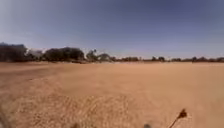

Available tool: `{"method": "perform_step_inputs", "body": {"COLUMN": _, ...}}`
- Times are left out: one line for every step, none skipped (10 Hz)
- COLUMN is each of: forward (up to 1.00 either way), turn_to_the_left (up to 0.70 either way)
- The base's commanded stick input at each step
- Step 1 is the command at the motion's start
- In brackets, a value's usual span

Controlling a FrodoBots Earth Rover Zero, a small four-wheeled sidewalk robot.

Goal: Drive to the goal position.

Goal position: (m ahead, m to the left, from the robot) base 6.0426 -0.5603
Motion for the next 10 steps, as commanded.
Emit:
{"method": "perform_step_inputs", "body": {"forward": 0.70, "turn_to_the_left": 0.00}}
{"method": "perform_step_inputs", "body": {"forward": 0.70, "turn_to_the_left": 0.00}}
{"method": "perform_step_inputs", "body": {"forward": 0.70, "turn_to_the_left": 0.00}}
{"method": "perform_step_inputs", "body": {"forward": 0.70, "turn_to_the_left": 0.00}}
{"method": "perform_step_inputs", "body": {"forward": 0.70, "turn_to_the_left": 0.00}}
{"method": "perform_step_inputs", "body": {"forward": 0.70, "turn_to_the_left": 0.00}}
{"method": "perform_step_inputs", "body": {"forward": 0.70, "turn_to_the_left": 0.00}}
{"method": "perform_step_inputs", "body": {"forward": 0.70, "turn_to_the_left": 0.00}}
{"method": "perform_step_inputs", "body": {"forward": 0.70, "turn_to_the_left": 0.00}}
{"method": "perform_step_inputs", "body": {"forward": 0.70, "turn_to_the_left": 0.00}}
